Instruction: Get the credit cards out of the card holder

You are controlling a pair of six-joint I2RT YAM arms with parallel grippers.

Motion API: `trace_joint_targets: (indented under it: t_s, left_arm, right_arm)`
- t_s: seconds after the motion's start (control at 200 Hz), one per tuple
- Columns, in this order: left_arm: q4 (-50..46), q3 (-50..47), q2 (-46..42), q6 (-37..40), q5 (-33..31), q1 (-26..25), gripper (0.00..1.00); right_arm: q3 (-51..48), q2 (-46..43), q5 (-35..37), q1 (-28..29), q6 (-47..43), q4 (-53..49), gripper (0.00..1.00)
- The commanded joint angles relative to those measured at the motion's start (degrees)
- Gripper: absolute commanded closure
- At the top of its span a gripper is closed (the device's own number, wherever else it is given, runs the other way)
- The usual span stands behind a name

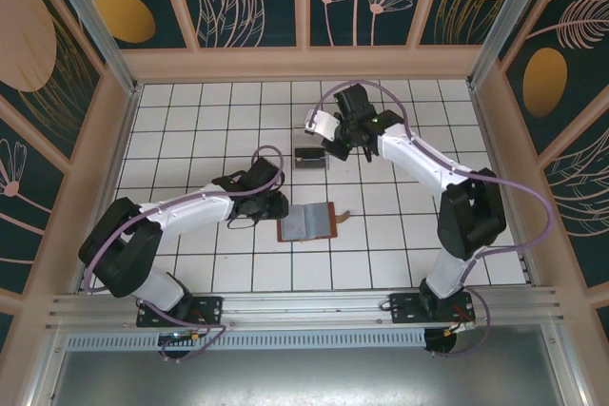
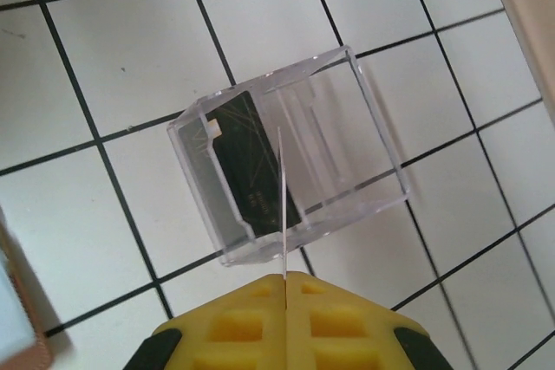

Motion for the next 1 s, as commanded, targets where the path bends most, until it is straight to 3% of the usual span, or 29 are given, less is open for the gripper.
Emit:
trace_joint_targets:
  t_s: [0.0,0.245,0.495,0.996]
  left_arm:
    - [-0.03,-0.66,-1.5,0.87,-0.51,1.77,0.71]
    - [-0.3,-1.85,-2.39,2.3,0.28,6.28,0.7]
    - [-1.6,-2.7,-3.45,2.48,-0.5,7.41,0.7]
    - [-2.43,-3.06,-3.37,1.61,-0.88,7.72,0.71]
  right_arm:
    - [6.44,3.86,-5.29,0.08,-10.61,-6.79,1.0]
    - [21.39,14.51,-8.34,-1.9,-14.89,-15.41,1.0]
    - [31.58,23.66,-8.0,-1.95,-16.4,-21.33,1.0]
    - [37.8,32.98,-6.24,-2.26,-17.53,-26.27,1.0]
